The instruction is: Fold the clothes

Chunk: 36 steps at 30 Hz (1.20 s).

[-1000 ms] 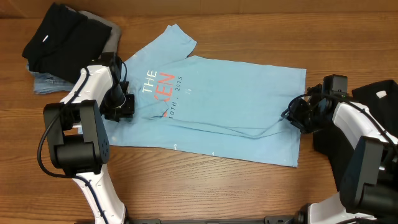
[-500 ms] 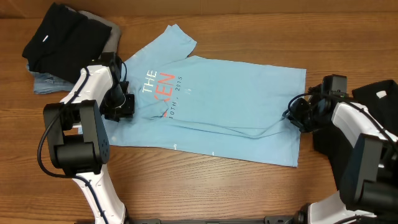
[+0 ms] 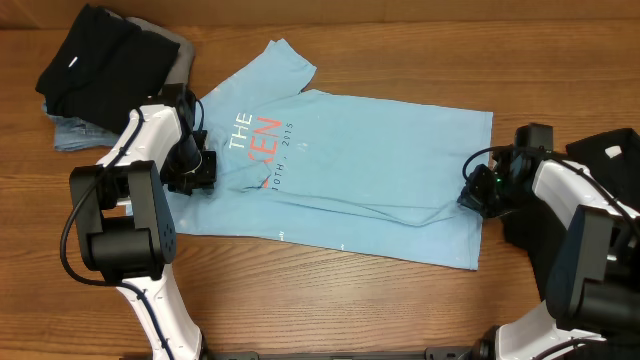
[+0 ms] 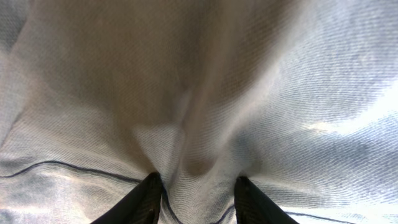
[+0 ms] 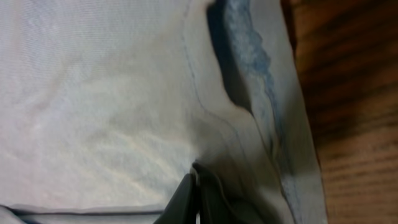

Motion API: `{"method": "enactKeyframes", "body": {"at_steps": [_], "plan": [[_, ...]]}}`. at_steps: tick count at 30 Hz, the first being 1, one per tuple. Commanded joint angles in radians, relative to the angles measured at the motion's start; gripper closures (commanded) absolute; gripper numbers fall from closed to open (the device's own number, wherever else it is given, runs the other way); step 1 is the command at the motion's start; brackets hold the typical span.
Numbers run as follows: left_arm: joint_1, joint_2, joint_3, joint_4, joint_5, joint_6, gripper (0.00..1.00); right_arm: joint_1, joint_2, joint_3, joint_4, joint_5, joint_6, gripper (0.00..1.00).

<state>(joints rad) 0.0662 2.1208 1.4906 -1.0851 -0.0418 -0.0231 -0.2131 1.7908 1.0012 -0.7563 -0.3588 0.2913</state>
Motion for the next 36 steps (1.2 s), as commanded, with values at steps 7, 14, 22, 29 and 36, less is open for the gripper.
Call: {"method": "enactKeyframes", "body": {"at_steps": [7, 14, 22, 29, 36], "plan": [[0.001, 0.003, -0.023, 0.038, 0.017, -0.011, 0.58, -0.050, -0.008, 0.146, -0.125, 0.048, 0.028, 0.96], [0.001, 0.003, -0.023, 0.046, 0.017, -0.011, 0.58, -0.060, -0.008, 0.146, -0.136, 0.061, 0.071, 0.96], [0.001, 0.003, -0.020, 0.058, 0.017, -0.010, 0.50, -0.069, -0.008, 0.146, -0.165, 0.093, 0.115, 0.83], [0.001, 0.003, 0.090, -0.029, 0.022, -0.010, 0.54, -0.137, -0.008, 0.146, -0.293, 0.087, 0.113, 0.46], [0.001, 0.003, 0.253, -0.092, 0.064, -0.010, 0.50, -0.134, -0.008, 0.138, -0.415, 0.022, -0.016, 0.47]]}}
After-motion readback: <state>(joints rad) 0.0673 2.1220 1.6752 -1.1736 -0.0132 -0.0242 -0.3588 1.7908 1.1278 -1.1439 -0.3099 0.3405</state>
